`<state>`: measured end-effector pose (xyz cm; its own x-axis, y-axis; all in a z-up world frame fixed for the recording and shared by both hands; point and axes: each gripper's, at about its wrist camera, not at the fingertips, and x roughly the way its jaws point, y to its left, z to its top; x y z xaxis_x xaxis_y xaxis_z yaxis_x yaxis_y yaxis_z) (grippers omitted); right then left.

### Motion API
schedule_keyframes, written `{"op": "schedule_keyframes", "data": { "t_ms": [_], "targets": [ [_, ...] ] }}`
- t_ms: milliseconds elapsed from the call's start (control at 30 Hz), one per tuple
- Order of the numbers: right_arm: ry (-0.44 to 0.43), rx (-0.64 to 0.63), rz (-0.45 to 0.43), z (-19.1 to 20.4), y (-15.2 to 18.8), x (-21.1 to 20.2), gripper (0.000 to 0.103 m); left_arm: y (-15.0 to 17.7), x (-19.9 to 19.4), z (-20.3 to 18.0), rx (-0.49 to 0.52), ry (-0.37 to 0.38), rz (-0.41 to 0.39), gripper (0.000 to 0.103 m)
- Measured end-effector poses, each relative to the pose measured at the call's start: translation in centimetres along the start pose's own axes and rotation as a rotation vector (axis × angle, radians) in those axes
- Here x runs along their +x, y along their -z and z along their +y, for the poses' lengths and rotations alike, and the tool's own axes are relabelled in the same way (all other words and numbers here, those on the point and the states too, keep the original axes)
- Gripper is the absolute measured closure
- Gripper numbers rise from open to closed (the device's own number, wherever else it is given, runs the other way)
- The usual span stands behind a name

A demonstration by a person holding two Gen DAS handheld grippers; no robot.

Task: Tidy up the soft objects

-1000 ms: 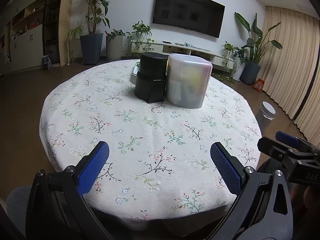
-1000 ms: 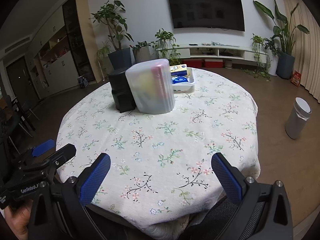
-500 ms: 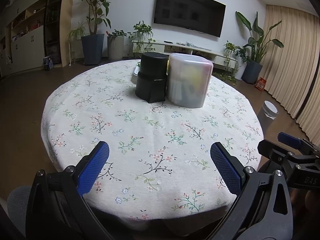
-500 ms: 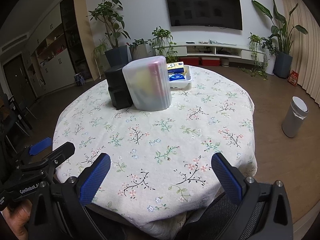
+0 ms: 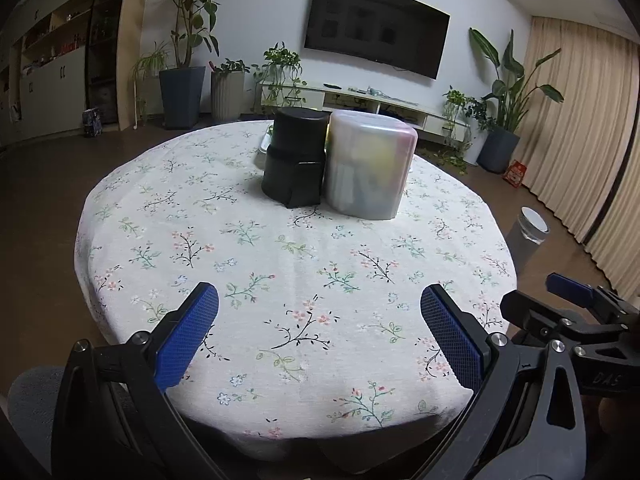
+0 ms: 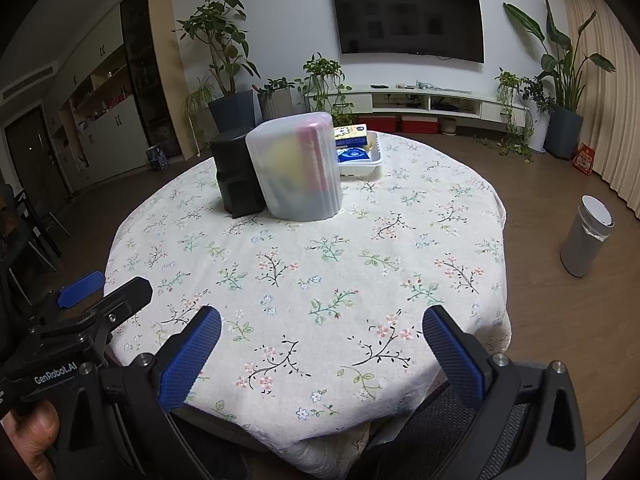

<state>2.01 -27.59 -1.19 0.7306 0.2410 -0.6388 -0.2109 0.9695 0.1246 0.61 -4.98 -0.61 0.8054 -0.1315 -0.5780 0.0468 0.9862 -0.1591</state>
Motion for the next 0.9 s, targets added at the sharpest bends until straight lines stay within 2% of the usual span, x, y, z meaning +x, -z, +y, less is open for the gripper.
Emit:
{"op": "schedule_keyframes", "data": {
  "t_ms": [167,300,400,533,733,900],
  "targets": [
    [0.000,0.000,-0.001,0.0,0.0,0.0,0.000,-0.1,0.0,0.1,-0.017,-0.021,0.005,0.000],
    [0.001,-0.001,0.000,0.1,0.0,0.0,0.000,-0.1,0.0,0.6,-0.050,-0.009,0.005,0.000],
    [0.001,-0.001,0.001,0.1,0.0,0.0,0.000,-0.2,0.0,0.3,-0.037,-0.041,0.004,0.000],
    [0.001,-0.001,0.002,0.0,0.0,0.0,0.000,-0.2,-0.1,-0.2,-0.026,0.002,0.005,0.000],
    [0.003,-0.004,0.000,0.0,0.2,-0.2,0.000,-0.1,-0.3,-1.0,0.027,-0.030,0.002,0.000],
    [0.001,-0.005,0.001,0.0,0.3,-0.2,0.000,-0.1,-0.2,-0.9,0.018,-0.020,0.012,0.000]
  ]
}}
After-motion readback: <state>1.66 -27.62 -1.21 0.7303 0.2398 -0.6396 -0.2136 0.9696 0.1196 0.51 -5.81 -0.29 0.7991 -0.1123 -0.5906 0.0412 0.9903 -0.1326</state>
